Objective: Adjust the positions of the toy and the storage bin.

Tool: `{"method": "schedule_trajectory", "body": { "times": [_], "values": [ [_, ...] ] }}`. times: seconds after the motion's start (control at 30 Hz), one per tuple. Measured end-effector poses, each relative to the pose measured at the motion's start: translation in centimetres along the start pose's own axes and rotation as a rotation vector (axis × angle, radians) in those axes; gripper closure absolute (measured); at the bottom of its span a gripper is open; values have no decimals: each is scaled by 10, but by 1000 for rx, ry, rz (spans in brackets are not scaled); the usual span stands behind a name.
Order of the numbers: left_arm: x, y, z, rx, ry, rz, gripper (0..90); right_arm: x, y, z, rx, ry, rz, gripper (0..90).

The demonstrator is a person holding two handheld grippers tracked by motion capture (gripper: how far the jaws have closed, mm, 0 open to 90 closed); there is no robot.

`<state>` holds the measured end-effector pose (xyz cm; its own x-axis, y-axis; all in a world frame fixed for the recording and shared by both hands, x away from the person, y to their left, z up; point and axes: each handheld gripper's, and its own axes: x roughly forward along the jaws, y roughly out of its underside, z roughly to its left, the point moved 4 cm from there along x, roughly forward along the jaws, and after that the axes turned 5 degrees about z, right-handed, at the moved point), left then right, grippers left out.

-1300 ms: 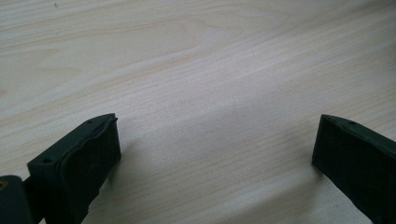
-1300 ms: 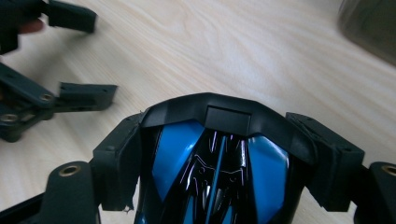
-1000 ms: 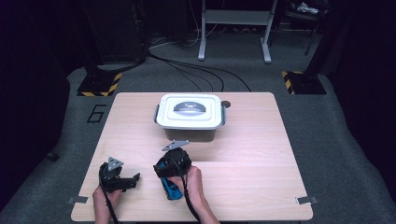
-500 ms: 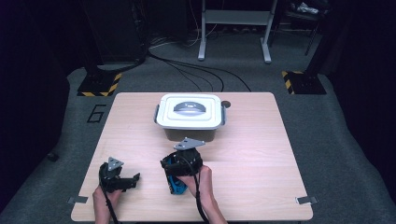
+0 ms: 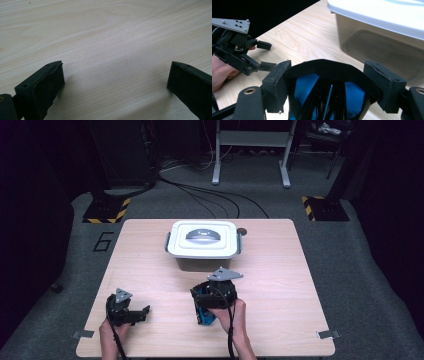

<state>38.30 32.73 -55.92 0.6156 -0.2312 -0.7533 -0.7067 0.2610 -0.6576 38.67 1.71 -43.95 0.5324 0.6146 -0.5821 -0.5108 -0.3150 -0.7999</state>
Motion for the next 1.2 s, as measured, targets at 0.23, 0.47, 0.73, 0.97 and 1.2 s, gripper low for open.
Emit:
{"method": "schedule_trajectory", "body": {
  "times": [0.23,0.47,0.73,0.97,1.2],
  "values": [
    [0,0,0,-1,0,-7,10,-19,6,-16,16,43,-24,238],
    [1,0,0,-1,0,-7,10,-38,14,-33,39,85,-44,238],
    [1,0,0,-1,0,-7,10,-61,24,-53,53,129,-59,239],
    [0,0,0,0,0,-7,10,-80,35,-72,69,159,-61,239],
    [1,0,0,-2,0,-8,10,-99,45,-88,81,211,-47,239]
  ]
}}
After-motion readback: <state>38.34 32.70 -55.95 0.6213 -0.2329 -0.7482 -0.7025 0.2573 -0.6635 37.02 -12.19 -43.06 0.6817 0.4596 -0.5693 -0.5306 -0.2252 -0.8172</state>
